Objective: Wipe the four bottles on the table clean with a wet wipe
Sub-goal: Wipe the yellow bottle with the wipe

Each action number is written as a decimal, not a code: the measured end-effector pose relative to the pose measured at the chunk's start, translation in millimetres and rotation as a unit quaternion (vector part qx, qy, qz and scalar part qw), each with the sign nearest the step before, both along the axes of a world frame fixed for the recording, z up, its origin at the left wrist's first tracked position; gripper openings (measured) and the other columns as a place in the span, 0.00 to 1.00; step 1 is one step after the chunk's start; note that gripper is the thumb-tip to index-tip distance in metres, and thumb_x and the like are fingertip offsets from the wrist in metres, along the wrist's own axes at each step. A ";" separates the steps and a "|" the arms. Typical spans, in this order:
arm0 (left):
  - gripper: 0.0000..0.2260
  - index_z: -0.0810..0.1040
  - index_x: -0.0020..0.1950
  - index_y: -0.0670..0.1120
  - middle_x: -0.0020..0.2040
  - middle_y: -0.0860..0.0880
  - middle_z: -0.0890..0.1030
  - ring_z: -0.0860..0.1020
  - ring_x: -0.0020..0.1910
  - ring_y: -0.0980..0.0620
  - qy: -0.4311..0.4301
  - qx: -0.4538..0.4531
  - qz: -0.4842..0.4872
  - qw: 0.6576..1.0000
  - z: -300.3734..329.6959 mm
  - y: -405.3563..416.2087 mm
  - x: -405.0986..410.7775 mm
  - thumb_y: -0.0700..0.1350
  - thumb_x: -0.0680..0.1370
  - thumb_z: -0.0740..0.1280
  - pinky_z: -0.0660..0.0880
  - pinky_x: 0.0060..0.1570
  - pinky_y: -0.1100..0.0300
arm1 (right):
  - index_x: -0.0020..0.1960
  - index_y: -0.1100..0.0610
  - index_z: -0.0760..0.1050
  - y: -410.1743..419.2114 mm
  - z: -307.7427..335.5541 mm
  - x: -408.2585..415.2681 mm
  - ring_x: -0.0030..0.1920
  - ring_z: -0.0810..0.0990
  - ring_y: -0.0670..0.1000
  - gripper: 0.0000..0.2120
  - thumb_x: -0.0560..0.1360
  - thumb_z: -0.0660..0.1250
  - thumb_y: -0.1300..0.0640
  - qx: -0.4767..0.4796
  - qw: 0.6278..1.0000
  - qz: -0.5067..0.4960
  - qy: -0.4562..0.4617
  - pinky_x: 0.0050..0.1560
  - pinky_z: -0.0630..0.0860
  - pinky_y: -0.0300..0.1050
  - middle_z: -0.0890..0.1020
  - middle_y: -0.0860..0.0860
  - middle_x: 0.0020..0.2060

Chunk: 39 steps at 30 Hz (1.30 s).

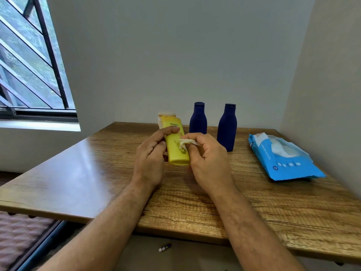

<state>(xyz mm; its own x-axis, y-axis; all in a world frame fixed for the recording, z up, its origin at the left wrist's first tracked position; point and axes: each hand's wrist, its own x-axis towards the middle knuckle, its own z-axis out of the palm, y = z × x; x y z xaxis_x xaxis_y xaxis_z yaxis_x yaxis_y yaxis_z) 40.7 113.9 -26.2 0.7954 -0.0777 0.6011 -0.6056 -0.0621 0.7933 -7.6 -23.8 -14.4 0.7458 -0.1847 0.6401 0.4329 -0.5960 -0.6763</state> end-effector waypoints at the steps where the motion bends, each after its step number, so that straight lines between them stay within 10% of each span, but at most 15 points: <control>1: 0.17 0.83 0.60 0.54 0.53 0.51 0.85 0.82 0.49 0.41 0.002 -0.001 -0.010 1.000 0.3 0.7 -1.1 0.49 0.79 0.58 0.82 0.47 0.41 | 0.58 0.45 0.79 -0.3 0.2 0.1 0.53 0.73 0.36 0.09 0.80 0.64 0.54 0.001 1.000 -0.001 0.005 0.47 0.69 0.26 0.77 0.41 0.52; 13: 0.32 0.58 0.76 0.60 0.65 0.51 0.78 0.83 0.57 0.53 0.056 0.018 -0.023 0.998 0.1 -2.5 3.9 0.33 0.81 0.64 0.82 0.54 0.50 | 0.56 0.46 0.80 -2.3 -3.0 3.8 0.50 0.77 0.40 0.08 0.80 0.65 0.55 0.014 0.999 -0.047 0.007 0.49 0.76 0.34 0.79 0.41 0.48; 19: 0.17 0.68 0.67 0.54 0.57 0.58 0.76 0.76 0.62 0.52 0.130 0.033 0.054 0.990 2.2 -1.3 9.4 0.36 0.83 0.62 0.74 0.65 0.50 | 0.56 0.46 0.78 -4.4 -5.2 4.4 0.46 0.77 0.37 0.07 0.80 0.65 0.54 0.000 0.997 -0.067 0.043 0.43 0.71 0.29 0.80 0.39 0.45; 39: 0.16 0.68 0.71 0.46 0.65 0.48 0.76 0.74 0.63 0.48 0.142 0.200 0.152 0.958 13.3 41.2 60.3 0.39 0.84 0.61 0.69 0.59 0.53 | 0.55 0.47 0.81 9.7 11.3 46.7 0.47 0.78 0.42 0.08 0.78 0.67 0.53 -0.072 0.986 -0.006 0.150 0.45 0.77 0.38 0.82 0.43 0.49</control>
